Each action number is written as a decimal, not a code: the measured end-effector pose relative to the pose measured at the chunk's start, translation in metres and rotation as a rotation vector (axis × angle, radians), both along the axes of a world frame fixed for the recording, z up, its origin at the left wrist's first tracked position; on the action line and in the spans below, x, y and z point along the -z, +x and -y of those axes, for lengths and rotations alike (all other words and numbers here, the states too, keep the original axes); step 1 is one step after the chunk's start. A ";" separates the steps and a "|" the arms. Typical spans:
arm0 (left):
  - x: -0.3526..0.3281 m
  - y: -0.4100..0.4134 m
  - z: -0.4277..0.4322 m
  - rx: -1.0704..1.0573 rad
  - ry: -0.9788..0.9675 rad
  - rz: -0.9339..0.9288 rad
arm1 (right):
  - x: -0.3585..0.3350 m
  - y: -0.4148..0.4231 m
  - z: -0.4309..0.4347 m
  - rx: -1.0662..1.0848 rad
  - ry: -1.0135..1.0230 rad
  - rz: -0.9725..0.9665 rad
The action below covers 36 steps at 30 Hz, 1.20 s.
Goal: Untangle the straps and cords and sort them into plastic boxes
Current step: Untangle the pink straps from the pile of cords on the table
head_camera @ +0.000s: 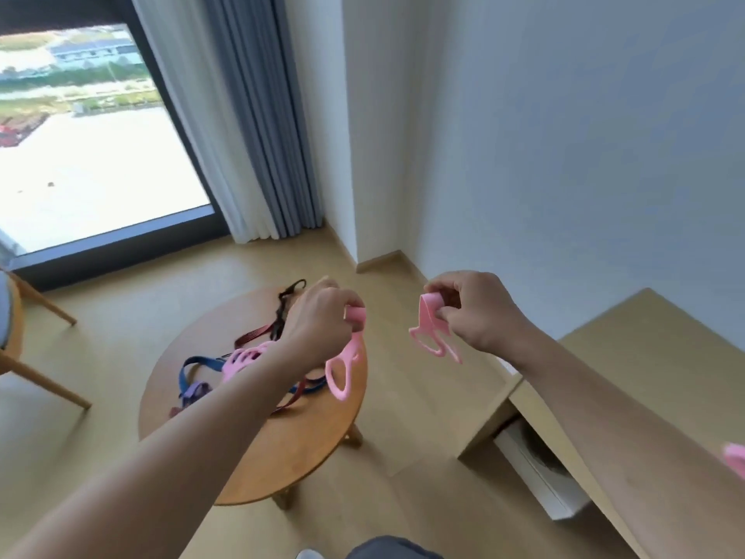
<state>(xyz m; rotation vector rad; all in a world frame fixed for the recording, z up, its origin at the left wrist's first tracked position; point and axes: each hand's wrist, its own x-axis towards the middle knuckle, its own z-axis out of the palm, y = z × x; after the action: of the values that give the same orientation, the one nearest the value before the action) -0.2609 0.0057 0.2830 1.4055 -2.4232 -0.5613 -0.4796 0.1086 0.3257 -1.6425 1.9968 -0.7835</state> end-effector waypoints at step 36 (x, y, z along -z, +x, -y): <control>0.006 -0.425 -0.239 1.107 1.254 -0.197 | 0.018 -0.219 -0.321 1.196 -0.521 0.720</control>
<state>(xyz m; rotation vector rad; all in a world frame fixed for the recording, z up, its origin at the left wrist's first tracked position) -0.6858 0.2448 0.2774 -0.0919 -2.4476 -2.5565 -0.6990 0.4298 0.3077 -0.0081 2.1091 -2.0437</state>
